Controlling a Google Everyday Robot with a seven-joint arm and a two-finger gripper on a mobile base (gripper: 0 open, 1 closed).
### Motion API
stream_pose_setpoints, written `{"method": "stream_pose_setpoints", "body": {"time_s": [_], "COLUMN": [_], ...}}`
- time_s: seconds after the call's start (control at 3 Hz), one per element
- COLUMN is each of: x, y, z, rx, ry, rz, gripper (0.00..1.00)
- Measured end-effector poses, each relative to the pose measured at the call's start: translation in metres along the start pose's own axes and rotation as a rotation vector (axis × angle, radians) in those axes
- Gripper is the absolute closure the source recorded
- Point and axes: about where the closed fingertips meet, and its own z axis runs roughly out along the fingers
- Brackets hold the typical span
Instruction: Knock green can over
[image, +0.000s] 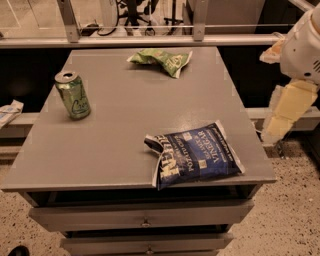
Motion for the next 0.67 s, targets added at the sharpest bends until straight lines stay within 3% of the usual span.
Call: {"method": "stream_pose_setpoints", "body": {"time_s": [0.33, 0.67], "x": [-0.018, -0.055], "y": [-0.028, -0.067], "z": [0.028, 0.071], "rx": [-0.001, -0.009], "ry": [-0.109, -0.275], "rz": [-0.010, -0.030], "gripper": [0.00, 0.00]}}
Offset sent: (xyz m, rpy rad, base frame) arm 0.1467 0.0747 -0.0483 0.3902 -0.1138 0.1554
